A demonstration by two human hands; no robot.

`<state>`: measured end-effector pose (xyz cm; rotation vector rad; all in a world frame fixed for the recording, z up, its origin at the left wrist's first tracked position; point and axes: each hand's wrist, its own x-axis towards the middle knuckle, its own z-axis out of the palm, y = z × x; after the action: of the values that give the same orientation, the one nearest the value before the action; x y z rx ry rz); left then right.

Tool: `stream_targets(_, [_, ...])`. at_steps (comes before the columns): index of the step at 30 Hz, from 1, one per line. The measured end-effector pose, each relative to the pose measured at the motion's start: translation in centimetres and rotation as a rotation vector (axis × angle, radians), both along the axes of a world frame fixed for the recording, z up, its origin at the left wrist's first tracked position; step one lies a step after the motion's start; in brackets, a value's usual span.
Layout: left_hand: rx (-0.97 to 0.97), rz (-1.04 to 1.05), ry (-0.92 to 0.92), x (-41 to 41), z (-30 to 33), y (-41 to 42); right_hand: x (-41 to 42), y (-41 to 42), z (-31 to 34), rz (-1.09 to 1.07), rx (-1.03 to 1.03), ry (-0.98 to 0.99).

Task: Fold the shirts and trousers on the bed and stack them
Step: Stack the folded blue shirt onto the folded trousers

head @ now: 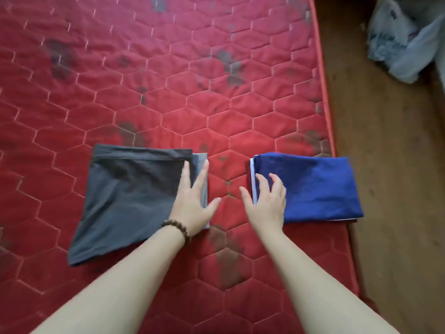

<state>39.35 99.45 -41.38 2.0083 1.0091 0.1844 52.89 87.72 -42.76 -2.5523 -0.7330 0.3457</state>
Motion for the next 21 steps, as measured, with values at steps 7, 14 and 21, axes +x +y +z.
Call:
stream_targets(7, [-0.224, 0.108, 0.118, 11.0, -4.4, -7.7, 13.1, -9.5, -2.8, -0.042, -0.139, -0.076])
stream_targets(14, [-0.184, 0.178, 0.215, 16.5, -8.9, -9.3, 20.5, -13.4, -7.2, -0.153, -0.338, 0.036])
stream_targets(21, [-0.164, 0.275, 0.188, 17.0, -9.3, -11.1, 22.3, -14.1, -7.8, -0.133, -0.233, 0.321])
